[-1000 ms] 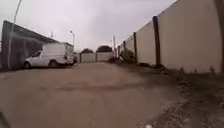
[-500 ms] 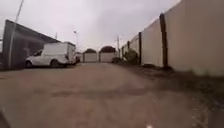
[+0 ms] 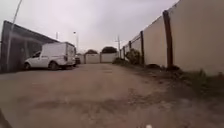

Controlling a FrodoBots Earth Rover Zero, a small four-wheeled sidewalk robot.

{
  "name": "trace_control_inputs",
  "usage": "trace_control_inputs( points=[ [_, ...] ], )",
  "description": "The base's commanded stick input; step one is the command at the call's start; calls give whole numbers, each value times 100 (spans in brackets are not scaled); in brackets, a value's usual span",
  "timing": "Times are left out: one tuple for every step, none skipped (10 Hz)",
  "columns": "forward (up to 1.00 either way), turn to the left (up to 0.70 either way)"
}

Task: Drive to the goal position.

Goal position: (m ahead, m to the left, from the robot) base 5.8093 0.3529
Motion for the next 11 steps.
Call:
trace_control_inputs(
  points=[
    [85,2],
    [85,2],
    [85,2],
    [85,2],
    [85,2],
    [85,2],
    [85,2],
    [85,2],
    [85,2],
    [85,2],
    [85,2]
  ],
)
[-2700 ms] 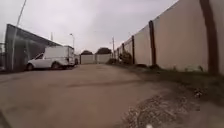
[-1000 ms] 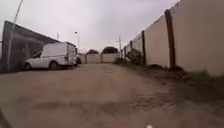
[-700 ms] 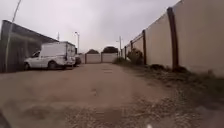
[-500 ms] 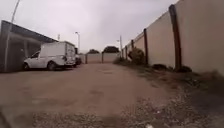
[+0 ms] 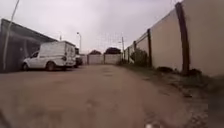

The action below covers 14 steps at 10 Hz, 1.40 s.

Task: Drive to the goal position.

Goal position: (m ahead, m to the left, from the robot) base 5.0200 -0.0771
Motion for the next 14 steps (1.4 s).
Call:
trace_control_inputs(
  points=[
    [85,2],
    [85,2],
    [85,2],
    [85,2],
    [85,2],
    [85,2],
    [85,2],
    [85,2],
    [85,2],
    [85,2],
    [85,2],
    [85,2],
    [85,2],
    [85,2]
  ],
)
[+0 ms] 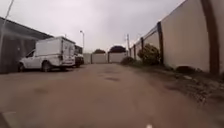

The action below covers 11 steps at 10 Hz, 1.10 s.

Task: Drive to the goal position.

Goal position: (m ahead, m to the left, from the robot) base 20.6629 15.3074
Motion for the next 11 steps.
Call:
trace_control_inputs(
  points=[
    [85,2],
    [85,2],
    [85,2],
    [85,2],
    [85,2],
    [85,2],
    [85,2],
    [85,2],
    [85,2],
    [85,2],
    [85,2]
  ],
)
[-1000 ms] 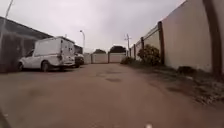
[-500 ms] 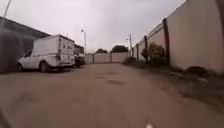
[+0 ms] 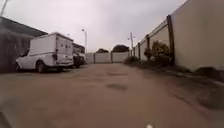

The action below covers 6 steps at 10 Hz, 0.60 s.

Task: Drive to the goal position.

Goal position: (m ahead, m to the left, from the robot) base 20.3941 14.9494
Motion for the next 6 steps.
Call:
trace_control_inputs(
  points=[
    [85,2],
    [85,2],
    [85,2],
    [85,2],
    [85,2],
    [85,2]
  ],
)
